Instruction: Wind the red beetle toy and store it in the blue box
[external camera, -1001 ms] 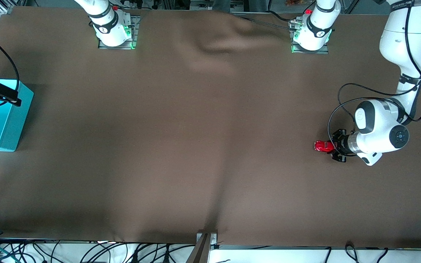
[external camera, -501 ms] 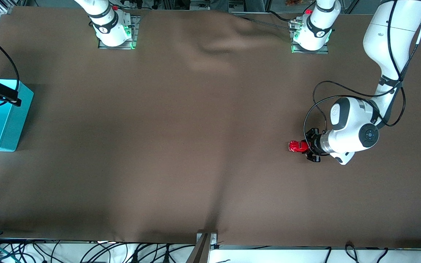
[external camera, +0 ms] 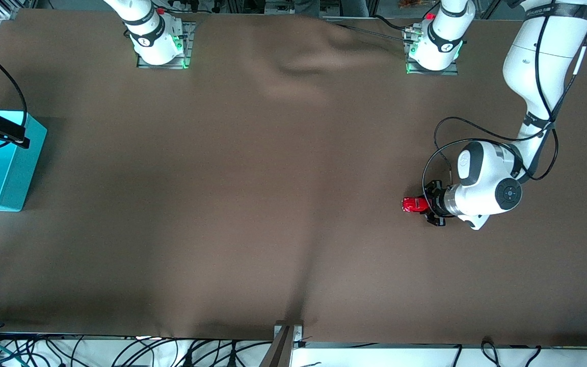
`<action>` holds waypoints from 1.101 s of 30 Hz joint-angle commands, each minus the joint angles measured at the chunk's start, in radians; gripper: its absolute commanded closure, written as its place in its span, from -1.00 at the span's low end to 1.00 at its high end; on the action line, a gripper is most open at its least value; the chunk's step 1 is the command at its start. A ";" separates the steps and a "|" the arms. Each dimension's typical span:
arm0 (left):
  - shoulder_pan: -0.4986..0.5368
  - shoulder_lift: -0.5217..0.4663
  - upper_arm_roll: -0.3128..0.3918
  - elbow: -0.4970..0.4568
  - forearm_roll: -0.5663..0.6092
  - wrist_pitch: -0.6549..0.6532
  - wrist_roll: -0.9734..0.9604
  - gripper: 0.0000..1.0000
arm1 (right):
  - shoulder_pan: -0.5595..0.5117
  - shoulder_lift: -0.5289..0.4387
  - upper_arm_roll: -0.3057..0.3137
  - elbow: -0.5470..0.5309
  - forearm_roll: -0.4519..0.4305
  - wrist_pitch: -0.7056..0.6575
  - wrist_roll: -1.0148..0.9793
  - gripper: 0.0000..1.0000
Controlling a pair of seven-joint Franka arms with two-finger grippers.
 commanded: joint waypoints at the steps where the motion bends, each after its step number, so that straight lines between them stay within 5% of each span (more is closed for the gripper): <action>1: 0.025 0.001 0.010 0.009 -0.015 0.003 -0.002 1.00 | -0.009 0.010 0.002 0.022 0.022 -0.004 -0.017 -1.00; 33: 0.153 0.051 0.050 0.037 0.067 0.003 0.269 1.00 | -0.009 0.010 0.002 0.022 0.022 -0.004 -0.017 -1.00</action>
